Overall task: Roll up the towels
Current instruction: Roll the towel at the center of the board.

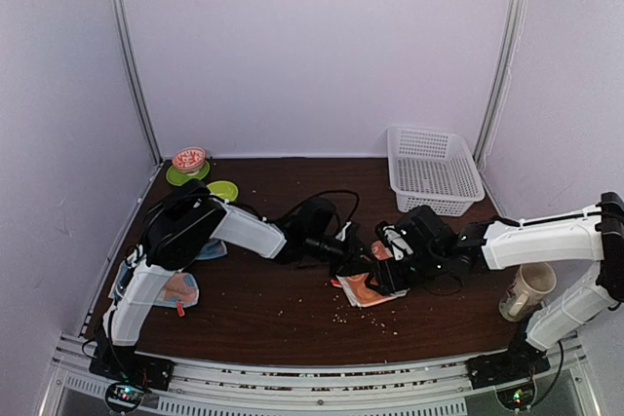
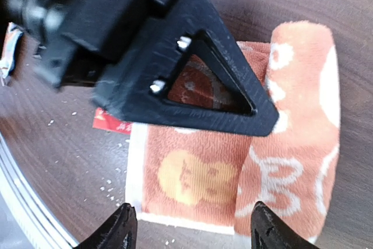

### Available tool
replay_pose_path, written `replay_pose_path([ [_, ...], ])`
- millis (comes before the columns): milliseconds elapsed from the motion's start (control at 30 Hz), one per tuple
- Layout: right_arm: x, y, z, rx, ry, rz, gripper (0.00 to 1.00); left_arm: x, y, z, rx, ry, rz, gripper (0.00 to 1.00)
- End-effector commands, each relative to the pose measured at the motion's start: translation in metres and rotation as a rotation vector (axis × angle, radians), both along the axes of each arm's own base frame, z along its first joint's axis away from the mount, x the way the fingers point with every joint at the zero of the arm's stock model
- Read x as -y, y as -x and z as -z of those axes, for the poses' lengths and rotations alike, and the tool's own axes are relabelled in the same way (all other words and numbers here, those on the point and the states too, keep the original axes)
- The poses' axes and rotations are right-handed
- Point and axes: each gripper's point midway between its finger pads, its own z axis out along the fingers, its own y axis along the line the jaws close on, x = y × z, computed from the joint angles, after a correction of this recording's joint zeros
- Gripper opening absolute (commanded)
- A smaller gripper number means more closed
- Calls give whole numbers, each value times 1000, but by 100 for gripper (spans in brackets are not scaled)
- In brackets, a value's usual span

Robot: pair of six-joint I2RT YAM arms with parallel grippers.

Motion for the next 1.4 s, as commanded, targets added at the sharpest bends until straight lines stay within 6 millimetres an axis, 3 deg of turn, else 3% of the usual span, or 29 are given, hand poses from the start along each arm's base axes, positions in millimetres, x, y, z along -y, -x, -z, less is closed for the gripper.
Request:
replay_pose_path([
  [0, 15, -7, -16, 40, 38, 29, 67, -5, -15, 14, 2, -34, -41, 17],
  [267, 76, -40, -8, 63, 88, 350, 60, -5, -14, 15, 0, -36, -33, 17],
  [733, 56, -40, 36, -133, -26, 262, 58, -9, -10, 19, -13, -60, -27, 16],
  [867, 54, -34, 45, -166, -8, 222, 48, -9, -10, 14, -1, -60, -23, 16],
  [1133, 68, -29, 53, -163, 121, 197, 16, -20, -3, 1, 31, -85, -3, 17],
  [1367, 74, -27, 58, -136, 210, 193, 12, -31, 4, -41, 123, -49, 10, 17],
])
